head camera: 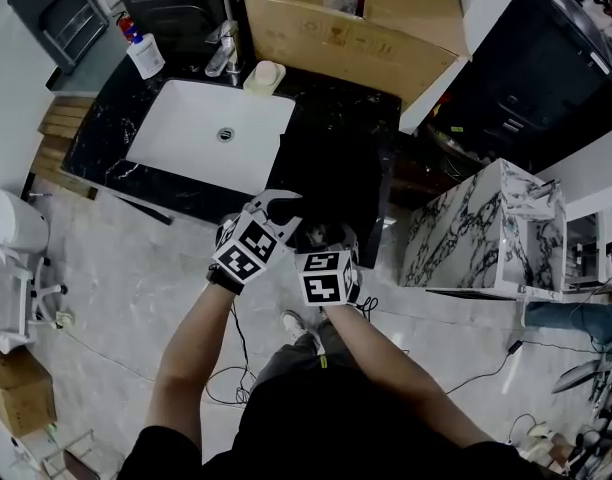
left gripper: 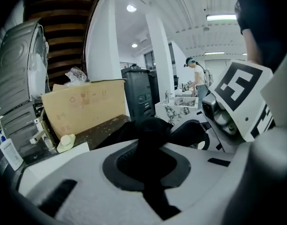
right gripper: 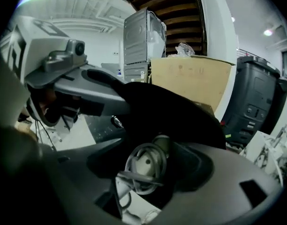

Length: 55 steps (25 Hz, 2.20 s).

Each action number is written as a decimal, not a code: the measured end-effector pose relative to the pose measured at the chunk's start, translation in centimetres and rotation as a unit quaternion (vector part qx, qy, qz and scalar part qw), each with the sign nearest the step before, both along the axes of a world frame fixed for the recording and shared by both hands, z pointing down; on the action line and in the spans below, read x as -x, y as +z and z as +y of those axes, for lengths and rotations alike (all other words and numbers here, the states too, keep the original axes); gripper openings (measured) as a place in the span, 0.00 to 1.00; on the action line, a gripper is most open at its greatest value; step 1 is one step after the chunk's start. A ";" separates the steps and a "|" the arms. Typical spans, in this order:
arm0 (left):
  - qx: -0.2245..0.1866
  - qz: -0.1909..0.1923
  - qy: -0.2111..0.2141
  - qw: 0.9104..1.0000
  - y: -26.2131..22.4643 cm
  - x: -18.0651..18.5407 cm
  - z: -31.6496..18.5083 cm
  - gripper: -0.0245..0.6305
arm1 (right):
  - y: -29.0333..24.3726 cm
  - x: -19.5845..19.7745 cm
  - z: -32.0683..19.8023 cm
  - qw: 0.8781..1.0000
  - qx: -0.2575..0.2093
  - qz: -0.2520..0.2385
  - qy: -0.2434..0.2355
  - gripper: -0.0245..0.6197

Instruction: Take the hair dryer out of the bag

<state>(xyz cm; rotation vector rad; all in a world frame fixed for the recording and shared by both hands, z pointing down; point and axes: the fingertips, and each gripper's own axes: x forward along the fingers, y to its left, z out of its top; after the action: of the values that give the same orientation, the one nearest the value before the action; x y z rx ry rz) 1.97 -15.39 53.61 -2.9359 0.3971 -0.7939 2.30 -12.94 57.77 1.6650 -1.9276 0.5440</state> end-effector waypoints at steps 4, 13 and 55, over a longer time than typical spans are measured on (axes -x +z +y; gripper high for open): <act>0.003 -0.001 -0.023 1.000 0.9 1.4 -0.6 0.09 | 0.4 -0.2 0.2 1.000 0.012 -0.010 0.003 0.48; 0.007 0.004 -0.041 0.999 1.9 3.0 -0.3 0.09 | 1.5 -1.7 1.0 0.997 0.026 -0.061 0.043 0.48; 0.010 0.031 -0.097 0.995 2.2 2.9 -2.4 0.09 | -0.8 -1.5 1.7 0.982 -0.026 -0.184 -0.046 0.44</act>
<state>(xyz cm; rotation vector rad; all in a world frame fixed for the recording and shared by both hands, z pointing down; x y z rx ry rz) -0.90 -17.78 55.81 -2.9792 0.6922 -0.7308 3.84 -11.25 56.93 1.5829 -2.2836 0.8173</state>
